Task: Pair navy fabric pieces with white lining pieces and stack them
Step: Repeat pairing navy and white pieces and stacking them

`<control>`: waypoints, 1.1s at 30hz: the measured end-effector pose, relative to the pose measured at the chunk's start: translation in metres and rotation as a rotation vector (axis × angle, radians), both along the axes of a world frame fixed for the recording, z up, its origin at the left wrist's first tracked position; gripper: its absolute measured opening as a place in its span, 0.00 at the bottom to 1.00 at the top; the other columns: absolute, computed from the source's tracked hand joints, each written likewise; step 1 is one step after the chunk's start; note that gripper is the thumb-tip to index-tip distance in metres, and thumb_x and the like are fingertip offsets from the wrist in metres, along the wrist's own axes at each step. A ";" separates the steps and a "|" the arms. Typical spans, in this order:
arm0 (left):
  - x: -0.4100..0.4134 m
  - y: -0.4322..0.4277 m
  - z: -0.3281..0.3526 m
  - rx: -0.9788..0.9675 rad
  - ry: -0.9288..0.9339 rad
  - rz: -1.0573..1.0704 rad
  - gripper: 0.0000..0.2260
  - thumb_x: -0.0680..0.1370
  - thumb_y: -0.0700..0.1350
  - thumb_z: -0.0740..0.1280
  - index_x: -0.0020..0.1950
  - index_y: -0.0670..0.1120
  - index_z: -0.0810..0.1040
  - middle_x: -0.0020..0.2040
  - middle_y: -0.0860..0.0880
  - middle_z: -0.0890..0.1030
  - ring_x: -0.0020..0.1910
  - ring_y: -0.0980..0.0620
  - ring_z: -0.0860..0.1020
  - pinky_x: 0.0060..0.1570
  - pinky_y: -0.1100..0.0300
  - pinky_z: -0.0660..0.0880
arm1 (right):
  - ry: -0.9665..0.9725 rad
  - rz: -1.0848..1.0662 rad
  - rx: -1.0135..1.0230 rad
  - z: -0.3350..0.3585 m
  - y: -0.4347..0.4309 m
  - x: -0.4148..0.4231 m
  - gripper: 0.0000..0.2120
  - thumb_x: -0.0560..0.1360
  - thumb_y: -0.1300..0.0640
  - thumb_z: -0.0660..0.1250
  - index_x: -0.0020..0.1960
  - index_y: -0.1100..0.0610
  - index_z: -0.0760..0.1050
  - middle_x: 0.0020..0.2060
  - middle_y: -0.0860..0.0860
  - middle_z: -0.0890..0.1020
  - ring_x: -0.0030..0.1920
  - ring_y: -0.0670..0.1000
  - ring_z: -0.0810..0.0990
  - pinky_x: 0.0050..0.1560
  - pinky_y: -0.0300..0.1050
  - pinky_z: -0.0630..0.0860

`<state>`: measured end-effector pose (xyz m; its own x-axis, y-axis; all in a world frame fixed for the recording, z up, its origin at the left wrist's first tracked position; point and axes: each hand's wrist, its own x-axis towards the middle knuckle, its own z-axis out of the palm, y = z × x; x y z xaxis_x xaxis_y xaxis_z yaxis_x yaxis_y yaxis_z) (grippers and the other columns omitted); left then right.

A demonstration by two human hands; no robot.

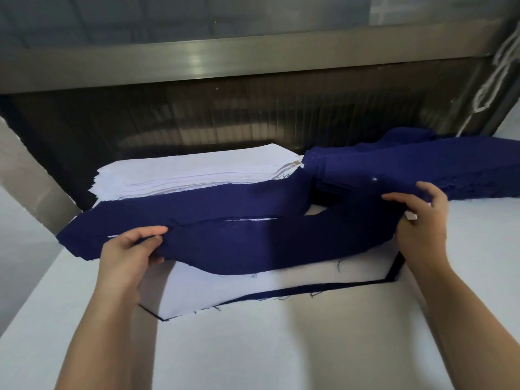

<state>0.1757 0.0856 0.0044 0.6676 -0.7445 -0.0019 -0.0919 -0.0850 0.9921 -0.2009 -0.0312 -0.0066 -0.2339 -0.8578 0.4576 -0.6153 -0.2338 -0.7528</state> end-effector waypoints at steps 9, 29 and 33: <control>-0.003 -0.001 -0.001 0.006 -0.020 0.017 0.09 0.76 0.36 0.68 0.44 0.51 0.82 0.51 0.46 0.82 0.49 0.50 0.79 0.51 0.54 0.76 | -0.122 0.075 0.073 -0.002 0.001 0.003 0.26 0.72 0.77 0.53 0.52 0.50 0.78 0.61 0.55 0.68 0.57 0.47 0.67 0.59 0.42 0.69; 0.007 0.052 -0.007 -0.105 -0.175 0.084 0.18 0.75 0.31 0.66 0.40 0.54 0.85 0.39 0.59 0.84 0.40 0.64 0.80 0.42 0.72 0.76 | -0.565 0.246 0.117 0.009 0.022 0.001 0.11 0.75 0.59 0.67 0.37 0.48 0.82 0.34 0.44 0.84 0.36 0.41 0.81 0.34 0.30 0.75; 0.003 0.058 -0.008 -0.045 -0.232 0.071 0.14 0.76 0.33 0.66 0.42 0.51 0.83 0.46 0.51 0.84 0.49 0.49 0.80 0.55 0.55 0.75 | -0.273 0.143 0.201 0.003 0.020 -0.004 0.09 0.71 0.62 0.71 0.41 0.47 0.81 0.36 0.42 0.81 0.36 0.44 0.78 0.35 0.27 0.72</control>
